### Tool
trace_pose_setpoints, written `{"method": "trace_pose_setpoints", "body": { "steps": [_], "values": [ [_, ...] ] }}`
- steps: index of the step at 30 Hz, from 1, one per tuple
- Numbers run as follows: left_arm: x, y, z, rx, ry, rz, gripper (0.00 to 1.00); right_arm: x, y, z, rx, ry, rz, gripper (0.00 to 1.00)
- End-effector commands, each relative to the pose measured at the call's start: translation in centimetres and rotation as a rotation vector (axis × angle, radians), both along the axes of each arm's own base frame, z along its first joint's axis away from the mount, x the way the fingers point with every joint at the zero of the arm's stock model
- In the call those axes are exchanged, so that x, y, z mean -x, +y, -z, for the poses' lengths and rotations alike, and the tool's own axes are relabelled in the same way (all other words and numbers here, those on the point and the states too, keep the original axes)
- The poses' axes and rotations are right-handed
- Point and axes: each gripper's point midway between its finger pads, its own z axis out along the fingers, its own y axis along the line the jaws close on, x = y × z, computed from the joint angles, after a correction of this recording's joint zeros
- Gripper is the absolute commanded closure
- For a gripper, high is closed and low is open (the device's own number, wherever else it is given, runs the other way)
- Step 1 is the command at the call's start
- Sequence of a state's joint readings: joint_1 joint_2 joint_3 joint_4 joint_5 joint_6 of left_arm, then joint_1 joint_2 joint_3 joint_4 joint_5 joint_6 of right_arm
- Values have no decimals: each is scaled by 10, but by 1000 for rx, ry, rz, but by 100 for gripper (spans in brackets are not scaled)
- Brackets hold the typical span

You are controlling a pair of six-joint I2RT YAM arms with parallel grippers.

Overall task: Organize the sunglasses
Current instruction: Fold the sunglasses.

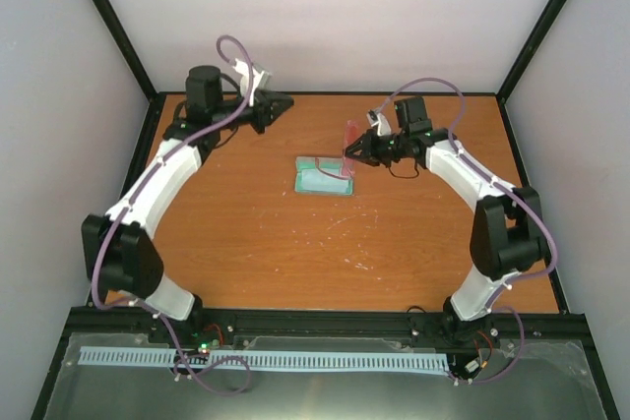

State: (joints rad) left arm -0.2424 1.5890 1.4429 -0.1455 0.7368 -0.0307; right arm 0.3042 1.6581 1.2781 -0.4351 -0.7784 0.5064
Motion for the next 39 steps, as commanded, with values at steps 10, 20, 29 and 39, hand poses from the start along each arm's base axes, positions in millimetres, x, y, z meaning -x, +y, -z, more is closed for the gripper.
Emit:
{"method": "trace_pose_setpoints", "body": {
  "steps": [10, 20, 29, 39],
  "values": [
    [157, -16, 19, -14, -35, 334, 94, -53, 30, -22, -149, 43, -9, 97],
    [166, -44, 15, 23, -41, 441, 92, -25, 48, -40, -191, 24, -89, 97],
    [148, -54, 21, 17, -69, 458, 88, 27, 80, -61, -239, -23, -274, 97],
    [116, -61, 46, -33, -56, 407, 76, 66, 81, -79, -295, -11, -397, 97]
  ]
}}
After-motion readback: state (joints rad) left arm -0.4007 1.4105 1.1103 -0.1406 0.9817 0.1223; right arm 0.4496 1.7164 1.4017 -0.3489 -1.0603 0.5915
